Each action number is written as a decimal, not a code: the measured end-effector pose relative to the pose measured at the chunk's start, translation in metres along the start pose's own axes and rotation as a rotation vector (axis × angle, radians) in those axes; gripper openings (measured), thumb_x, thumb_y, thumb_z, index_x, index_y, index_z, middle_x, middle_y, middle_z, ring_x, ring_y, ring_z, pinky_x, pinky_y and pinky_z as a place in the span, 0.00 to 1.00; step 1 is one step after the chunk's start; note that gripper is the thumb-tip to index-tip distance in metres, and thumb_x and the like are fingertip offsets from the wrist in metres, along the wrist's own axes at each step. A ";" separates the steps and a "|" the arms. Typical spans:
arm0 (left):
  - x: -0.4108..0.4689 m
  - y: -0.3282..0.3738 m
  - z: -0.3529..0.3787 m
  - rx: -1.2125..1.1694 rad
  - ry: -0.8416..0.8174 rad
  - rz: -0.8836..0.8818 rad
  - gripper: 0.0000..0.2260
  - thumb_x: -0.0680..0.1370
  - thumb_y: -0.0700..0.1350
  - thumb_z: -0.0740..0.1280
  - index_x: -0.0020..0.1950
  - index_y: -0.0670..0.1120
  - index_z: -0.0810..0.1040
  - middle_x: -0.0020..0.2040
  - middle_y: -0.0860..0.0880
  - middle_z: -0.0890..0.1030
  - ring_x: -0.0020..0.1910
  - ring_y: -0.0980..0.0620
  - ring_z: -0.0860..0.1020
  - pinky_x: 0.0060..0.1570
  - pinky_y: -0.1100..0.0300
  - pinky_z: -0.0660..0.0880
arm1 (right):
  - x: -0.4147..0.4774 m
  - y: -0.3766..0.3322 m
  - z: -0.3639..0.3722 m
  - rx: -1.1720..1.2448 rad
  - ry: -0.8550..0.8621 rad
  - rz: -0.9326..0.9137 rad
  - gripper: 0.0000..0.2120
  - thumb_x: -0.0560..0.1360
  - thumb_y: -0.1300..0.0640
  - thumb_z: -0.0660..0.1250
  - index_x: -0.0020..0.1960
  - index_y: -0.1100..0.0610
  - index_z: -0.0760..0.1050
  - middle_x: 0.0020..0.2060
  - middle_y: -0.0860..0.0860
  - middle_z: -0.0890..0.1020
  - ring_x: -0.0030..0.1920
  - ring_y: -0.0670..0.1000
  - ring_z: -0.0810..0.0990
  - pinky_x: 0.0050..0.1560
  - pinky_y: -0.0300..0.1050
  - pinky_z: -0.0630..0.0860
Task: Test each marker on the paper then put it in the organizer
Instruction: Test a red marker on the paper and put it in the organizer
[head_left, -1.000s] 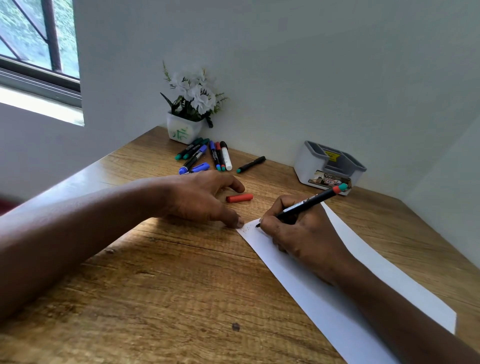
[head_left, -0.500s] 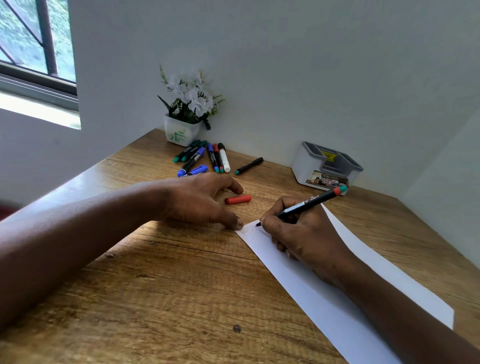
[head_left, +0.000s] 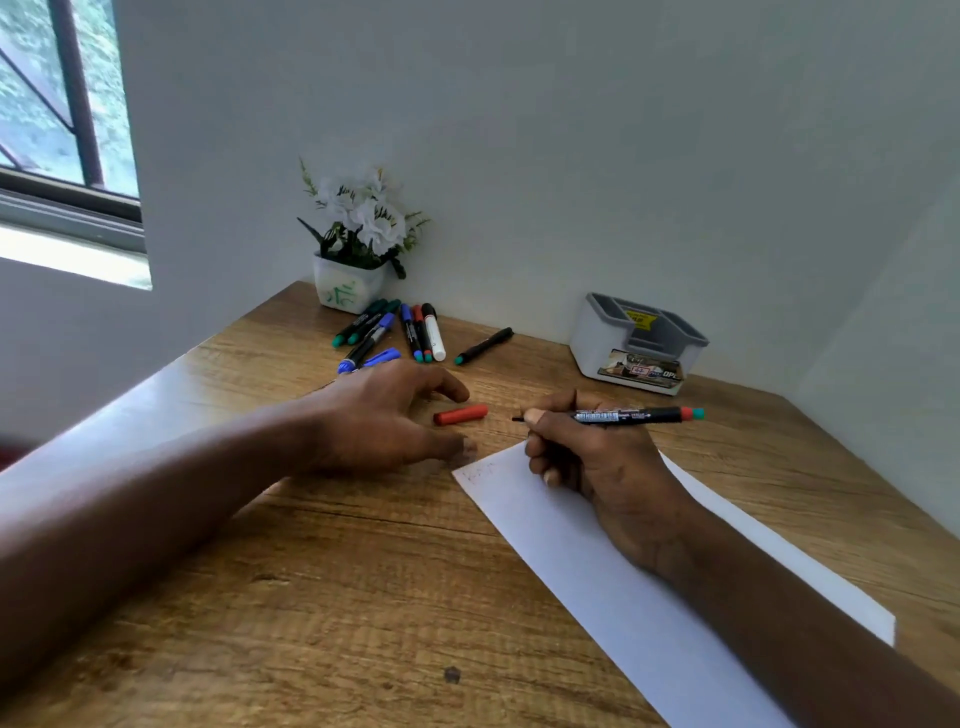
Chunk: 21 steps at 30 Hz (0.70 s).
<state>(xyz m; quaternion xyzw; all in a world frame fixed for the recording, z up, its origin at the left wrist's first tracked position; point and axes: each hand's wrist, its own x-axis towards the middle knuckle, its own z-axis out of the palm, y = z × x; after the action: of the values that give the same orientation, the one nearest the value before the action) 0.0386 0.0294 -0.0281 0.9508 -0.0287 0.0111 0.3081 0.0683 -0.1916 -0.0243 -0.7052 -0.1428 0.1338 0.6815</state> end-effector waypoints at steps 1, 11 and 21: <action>0.000 0.000 0.002 0.007 0.058 0.011 0.25 0.73 0.64 0.72 0.68 0.62 0.74 0.65 0.57 0.75 0.63 0.57 0.73 0.62 0.55 0.73 | 0.002 0.000 -0.003 0.067 -0.032 0.011 0.03 0.78 0.65 0.69 0.48 0.59 0.80 0.33 0.55 0.83 0.34 0.49 0.81 0.32 0.38 0.77; 0.002 -0.004 0.009 0.055 0.369 0.096 0.04 0.78 0.53 0.71 0.52 0.60 0.84 0.48 0.62 0.83 0.49 0.64 0.79 0.46 0.64 0.76 | 0.017 0.001 -0.025 0.375 -0.270 0.109 0.22 0.71 0.57 0.64 0.61 0.66 0.79 0.45 0.62 0.85 0.41 0.54 0.84 0.40 0.43 0.82; -0.004 -0.001 0.005 -0.228 0.267 0.203 0.06 0.79 0.48 0.70 0.53 0.58 0.84 0.46 0.60 0.84 0.49 0.60 0.80 0.48 0.61 0.74 | 0.010 -0.003 -0.022 0.417 -0.218 0.109 0.12 0.67 0.59 0.68 0.49 0.62 0.79 0.44 0.64 0.86 0.38 0.55 0.85 0.38 0.44 0.82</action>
<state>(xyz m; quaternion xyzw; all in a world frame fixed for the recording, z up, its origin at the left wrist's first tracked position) 0.0351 0.0277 -0.0328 0.8921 -0.0845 0.1646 0.4121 0.0854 -0.2079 -0.0206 -0.5374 -0.1464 0.2723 0.7846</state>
